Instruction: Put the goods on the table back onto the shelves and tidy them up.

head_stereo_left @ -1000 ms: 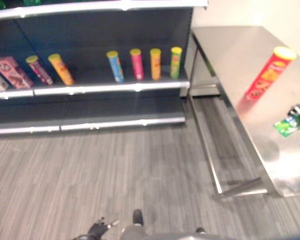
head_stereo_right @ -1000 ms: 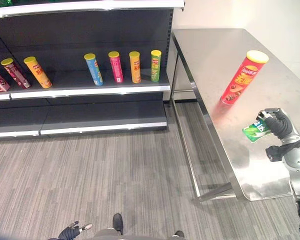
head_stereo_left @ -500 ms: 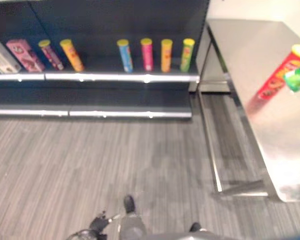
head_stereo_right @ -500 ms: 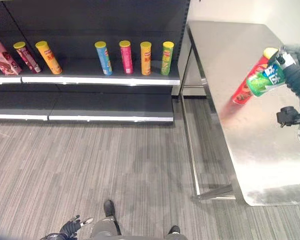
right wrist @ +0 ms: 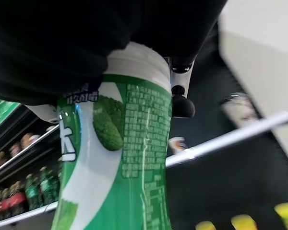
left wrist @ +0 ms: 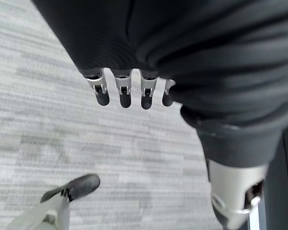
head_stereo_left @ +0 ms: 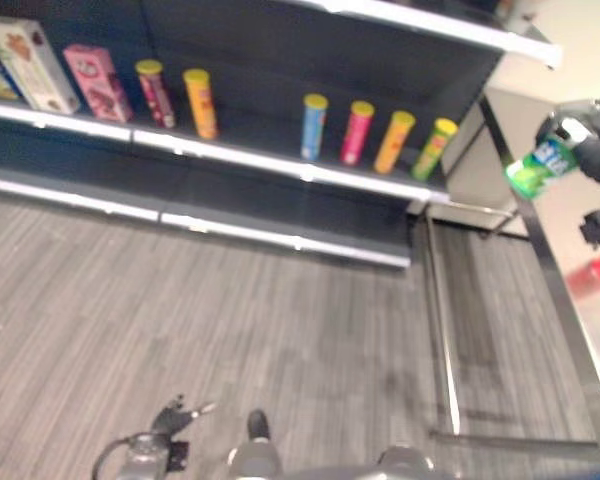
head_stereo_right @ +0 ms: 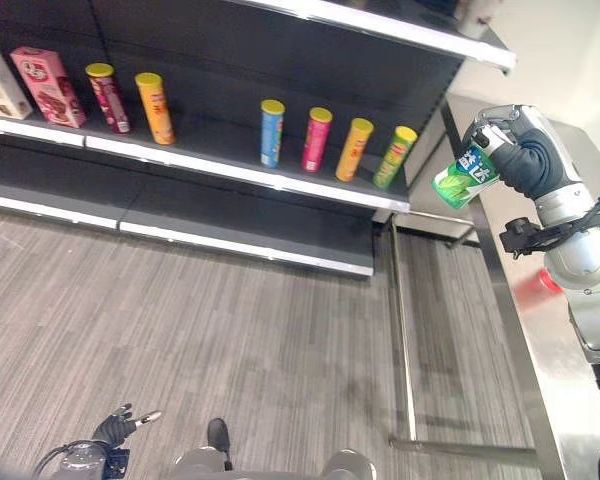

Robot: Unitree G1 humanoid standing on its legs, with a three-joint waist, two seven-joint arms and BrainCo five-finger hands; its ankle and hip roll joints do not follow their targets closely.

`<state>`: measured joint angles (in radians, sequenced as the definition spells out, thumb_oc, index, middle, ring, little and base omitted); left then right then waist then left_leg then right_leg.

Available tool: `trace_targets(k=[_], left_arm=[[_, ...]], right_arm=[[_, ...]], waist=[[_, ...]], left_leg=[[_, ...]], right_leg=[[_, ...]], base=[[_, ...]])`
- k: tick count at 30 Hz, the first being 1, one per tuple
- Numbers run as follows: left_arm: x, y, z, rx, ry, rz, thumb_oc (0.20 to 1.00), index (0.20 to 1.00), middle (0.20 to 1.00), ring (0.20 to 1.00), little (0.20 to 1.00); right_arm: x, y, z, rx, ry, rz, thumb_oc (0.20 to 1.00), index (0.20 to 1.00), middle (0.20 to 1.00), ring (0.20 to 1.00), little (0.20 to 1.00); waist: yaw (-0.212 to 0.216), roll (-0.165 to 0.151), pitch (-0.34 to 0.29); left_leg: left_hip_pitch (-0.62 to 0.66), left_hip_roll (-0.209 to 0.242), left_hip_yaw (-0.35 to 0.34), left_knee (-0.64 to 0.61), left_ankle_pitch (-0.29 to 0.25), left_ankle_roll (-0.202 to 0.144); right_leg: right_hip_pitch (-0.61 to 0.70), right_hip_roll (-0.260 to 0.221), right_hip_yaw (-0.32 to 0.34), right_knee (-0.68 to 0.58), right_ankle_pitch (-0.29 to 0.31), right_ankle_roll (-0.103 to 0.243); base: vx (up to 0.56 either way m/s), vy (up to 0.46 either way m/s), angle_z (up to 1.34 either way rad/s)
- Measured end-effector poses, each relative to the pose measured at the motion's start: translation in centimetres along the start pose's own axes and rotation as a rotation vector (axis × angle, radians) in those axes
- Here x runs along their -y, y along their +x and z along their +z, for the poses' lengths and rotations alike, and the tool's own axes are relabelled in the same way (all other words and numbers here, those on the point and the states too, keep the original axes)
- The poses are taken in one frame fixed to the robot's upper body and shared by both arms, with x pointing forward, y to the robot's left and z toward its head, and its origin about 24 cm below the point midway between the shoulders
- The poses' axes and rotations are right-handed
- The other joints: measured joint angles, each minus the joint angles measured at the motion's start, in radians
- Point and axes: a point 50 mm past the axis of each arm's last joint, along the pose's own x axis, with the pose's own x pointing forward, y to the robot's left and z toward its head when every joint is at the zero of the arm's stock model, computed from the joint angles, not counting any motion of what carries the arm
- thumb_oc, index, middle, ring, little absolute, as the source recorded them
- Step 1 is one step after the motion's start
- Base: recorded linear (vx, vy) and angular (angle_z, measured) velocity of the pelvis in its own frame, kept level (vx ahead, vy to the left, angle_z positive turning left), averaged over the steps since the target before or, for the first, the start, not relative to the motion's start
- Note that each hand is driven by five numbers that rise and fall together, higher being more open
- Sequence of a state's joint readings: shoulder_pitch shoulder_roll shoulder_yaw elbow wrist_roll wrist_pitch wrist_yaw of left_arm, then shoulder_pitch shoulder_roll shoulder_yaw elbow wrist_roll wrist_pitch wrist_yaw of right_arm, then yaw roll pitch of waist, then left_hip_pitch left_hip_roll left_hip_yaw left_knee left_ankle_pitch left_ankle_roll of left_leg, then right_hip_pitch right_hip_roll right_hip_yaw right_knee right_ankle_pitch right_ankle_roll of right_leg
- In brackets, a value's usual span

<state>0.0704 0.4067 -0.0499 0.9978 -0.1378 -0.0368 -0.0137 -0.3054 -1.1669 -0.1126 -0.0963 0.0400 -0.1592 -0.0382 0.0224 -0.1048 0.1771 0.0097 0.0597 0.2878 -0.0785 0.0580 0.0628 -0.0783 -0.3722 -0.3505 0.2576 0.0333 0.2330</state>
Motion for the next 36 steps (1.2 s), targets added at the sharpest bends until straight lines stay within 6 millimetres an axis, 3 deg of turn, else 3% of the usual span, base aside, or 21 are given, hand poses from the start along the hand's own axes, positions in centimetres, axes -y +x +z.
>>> trace_targets(k=[4,7,9,10,13,15,16,19,20,22,23,25,26,27,28,30,31,32,34,35,36], left_arm=[[1.4,-0.2,-1.0,-0.031,-0.029,-0.028,1.000,1.000,1.000,1.000,1.000],[2.1,-0.5,-2.1,-0.052,-0.042,-0.046,1.000,1.000,1.000,1.000,1.000],[1.8,-0.7,-2.5,-0.063,-0.035,-0.043,1.000,1.000,1.000,1.000,1.000],[1.5,-0.9,-3.3,-0.087,-0.033,-0.038,1.000,1.000,1.000,1.000,1.000],[4.5,-1.0,-2.9,-0.067,-0.070,-0.115,1.000,1.000,1.000,1.000,1.000],[6.1,-0.9,-2.3,-0.049,-0.080,-0.160,1.000,1.000,1.000,1.000,1.000],[6.3,-0.8,-1.7,-0.029,-0.074,-0.167,1.000,1.000,1.000,1.000,1.000],[6.3,-0.5,-0.8,-0.004,-0.077,-0.167,1.000,1.000,1.000,1.000,1.000],[6.0,-0.4,-0.4,0.005,-0.070,-0.161,1.000,1.000,1.000,1.000,1.000],[4.0,0.1,0.8,0.038,-0.043,-0.116,1.000,1.000,1.000,1.000,1.000],[3.5,0.3,1.5,0.051,-0.040,-0.102,1.000,1.000,1.000,1.000,1.000],[2.8,0.3,0.9,0.025,-0.036,-0.082,1.000,1.000,1.000,1.000,1.000],[2.9,0.3,0.6,0.014,-0.028,-0.087,1.000,1.000,1.000,1.000,1.000],[2.9,0.2,0.2,0.003,-0.022,-0.093,1.000,1.000,1.000,1.000,1.000],[3.1,0.2,0.3,0.004,-0.021,-0.100,1.000,1.000,1.000,1.000,1.000],[3.3,0.1,-0.1,-0.008,-0.022,-0.108,1.000,1.000,1.000,1.000,1.000],[3.3,0.0,-0.6,-0.027,-0.020,-0.108,1.000,1.000,1.000,1.000,1.000],[3.4,0.0,-0.7,-0.033,-0.015,-0.114,1.000,1.000,1.000,1.000,1.000],[3.8,-0.1,-1.1,-0.044,-0.007,-0.124,1.000,1.000,1.000,1.000,1.000],[4.2,-0.2,-1.5,-0.057,-0.001,-0.133,1.000,1.000,1.000,1.000,1.000],[3.9,-0.4,-2.1,-0.073,-0.002,-0.123,1.000,1.000,1.000,1.000,1.000]], right_arm=[[0.6,0.1,0.3,0.012,-0.014,-0.014,0.200,0.200,0.200,0.200,0.200],[0.4,0.0,0.0,-0.011,-0.020,-0.006,0.200,0.200,0.200,0.200,0.200],[0.3,0.0,-0.1,-0.017,-0.033,-0.002,0.200,0.200,0.200,0.200,0.200],[0.5,-0.1,-0.6,-0.035,-0.044,-0.002,0.200,0.200,0.200,0.200,0.200],[1.5,-0.1,-1.4,-0.090,-0.086,-0.012,0.200,0.200,0.200,0.200,0.200],[2.8,0.1,-1.5,-0.100,-0.134,-0.022,0.200,0.200,0.200,0.200,0.200],[3.6,0.2,-1.3,-0.094,-0.147,-0.049,0.200,0.200,0.200,0.200,0.200],[4.8,1.0,-0.5,-0.056,-0.163,-0.090,0.200,0.200,0.200,0.200,0.200],[5.2,1.6,0.0,-0.035,-0.162,-0.109,0.200,0.200,0.200,0.200,0.200],[7.0,2.8,2.5,0.090,-0.132,-0.195,0.200,0.200,0.200,0.200,0.200],[7.8,3.3,3.4,0.139,-0.107,-0.236,0.200,0.200,0.200,0.200,0.200],[8.1,4.1,4.6,0.192,-0.076,-0.261,0.200,0.200,0.200,0.200,0.200],[8.0,4.2,4.8,0.206,-0.052,-0.264,0.200,0.200,0.200,0.200,0.200],[7.8,4.2,4.8,0.217,-0.019,-0.275,0.200,0.200,0.200,0.200,0.200],[7.5,4.2,4.9,0.219,-0.012,-0.270,0.200,0.200,0.200,0.200,0.200],[7.2,4.3,4.9,0.215,-0.001,-0.263,0.200,0.200,0.200,0.200,0.200],[6.4,4.4,4.6,0.208,0.033,-0.253,0.200,0.200,0.200,0.200,0.200],[5.9,4.5,4.5,0.203,0.048,-0.234,0.200,0.200,0.200,0.200,0.200],[4.4,4.7,4.1,0.190,0.080,-0.183,0.200,0.200,0.200,0.200,0.200],[3.8,4.9,4.1,0.183,0.078,-0.153,0.200,0.200,0.200,0.200,0.200],[3.2,4.8,4.0,0.183,0.098,-0.141,0.200,0.200,0.200,0.200,0.200]], waist=[[-0.016,0.014,-0.002],[-0.021,0.016,-0.005],[-0.019,-0.011,-0.021],[-0.028,-0.032,-0.046],[-0.043,0.050,-0.063],[-0.064,0.087,-0.063],[-0.072,0.091,-0.065],[-0.087,0.103,-0.067],[-0.089,0.100,-0.062],[-0.069,0.057,-0.043],[-0.067,0.053,-0.012],[-0.021,0.024,-0.001],[-0.006,-0.002,0.003],[-0.015,-0.013,-0.004],[-0.016,-0.025,-0.001],[-0.012,-0.009,-0.001],[-0.015,0.011,0.001],[-0.012,0.030,-0.001],[0.000,0.064,-0.001],[0.026,0.103,-0.007],[0.038,0.102,-0.010]], left_leg=[[0.028,-0.007,-0.036,-0.012,-0.025,-0.014],[0.077,0.014,-0.035,-0.017,-0.050,-0.053],[0.109,0.012,-0.033,-0.017,-0.066,-0.092],[0.149,0.017,-0.057,-0.017,-0.088,-0.143],[0.163,0.095,-0.054,-0.009,-0.080,-0.160],[0.165,0.116,-0.054,-0.004,-0.065,-0.185],[0.167,0.121,-0.055,0.000,-0.058,-0.200],[0.161,0.133,-0.057,0.025,-0.069,-0.220],[0.138,0.145,-0.061,0.091,-0.092,-0.251],[0.016,0.190,-0.070,0.342,-0.109,-0.284],[-0.055,0.237,-0.077,0.510,-0.113,-0.292],[-0.142,0.282,-0.138,0.742,0.043,-0.309],[-0.177,0.293,-0.149,0.786,0.053,-0.319],[-0.204,0.286,-0.128,0.762,-0.022,-0.303],[-0.200,0.278,-0.096,0.683,-0.040,-0.292],[-0.193,0.258,-0.084,0.385,-0.036,-0.274],[-0.179,0.231,-0.115,0.096,-0.007,-0.264],[-0.174,0.213,-0.142,0.007,0.013,-0.260],[-0.227,0.167,-0.251,-0.018,0.031,-0.274],[-0.235,0.166,-0.236,-0.008,0.022,-0.260],[-0.229,0.161,-0.222,0.023,0.088,-0.229]], right_leg=[[-0.023,-0.008,0.011,-0.357,0.131,0.037],[-0.065,-0.007,-0.021,-0.356,0.174,0.047],[-0.059,0.007,-0.019,-0.356,0.140,0.052],[-0.017,0.025,0.010,-0.351,0.169,0.005],[0.015,0.113,0.006,-0.346,0.169,0.000],[0.040,0.139,-0.021,-0.346,0.160,-0.030],[0.051,0.144,-0.039,-0.346,0.169,-0.069],[0.063,0.148,-0.054,-0.345,0.153,-0.070],[0.075,0.152,-0.067,-0.345,0.142,-0.065],[0.082,0.173,-0.084,-0.322,0.092,-0.100],[0.071,0.183,-0.083,-0.263,0.063,-0.143],[0.133,0.215,-0.067,-0.277,0.025,-0.177],[0.161,0.210,-0.057,-0.303,0.019,-0.177],[0.181,0.208,-0.050,-0.330,0.005,-0.183],[0.184,0.203,-0.044,-0.335,0.009,-0.195],[0.187,0.219,-0.036,-0.353,0.008,-0.192],[0.186,0.230,-0.023,-0.353,-0.008,-0.168],[0.191,0.231,-0.009,-0.353,-0.003,-0.168],[0.199,0.222,0.024,-0.354,-0.022,-0.139],[0.205,0.223,0.058,-0.354,-0.033,-0.122],[0.213,0.214,0.083,-0.354,-0.036,-0.099]], base=[[0.33,-0.084,0.19],[0.29,-0.047,0.05],[0.31,-0.074,0.20],[0.38,-0.107,0.42],[0.36,-0.146,0.23],[0.21,-0.108,0.32],[0.30,-0.158,0.29],[0.31,-0.217,0.15],[0.27,-0.327,0.18],[0.20,-0.264,0.12],[0.12,-0.096,-0.19],[0.29,-0.065,-0.29],[0.31,0.042,0.02],[0.21,0.092,0.05],[0.32,0.174,0.02],[0.30,0.214,-0.26],[0.31,0.196,-0.34],[0.40,0.277,-0.39],[0.41,0.344,-0.59],[0.21,0.208,-0.92],[0.20,0.207,-1.07]])
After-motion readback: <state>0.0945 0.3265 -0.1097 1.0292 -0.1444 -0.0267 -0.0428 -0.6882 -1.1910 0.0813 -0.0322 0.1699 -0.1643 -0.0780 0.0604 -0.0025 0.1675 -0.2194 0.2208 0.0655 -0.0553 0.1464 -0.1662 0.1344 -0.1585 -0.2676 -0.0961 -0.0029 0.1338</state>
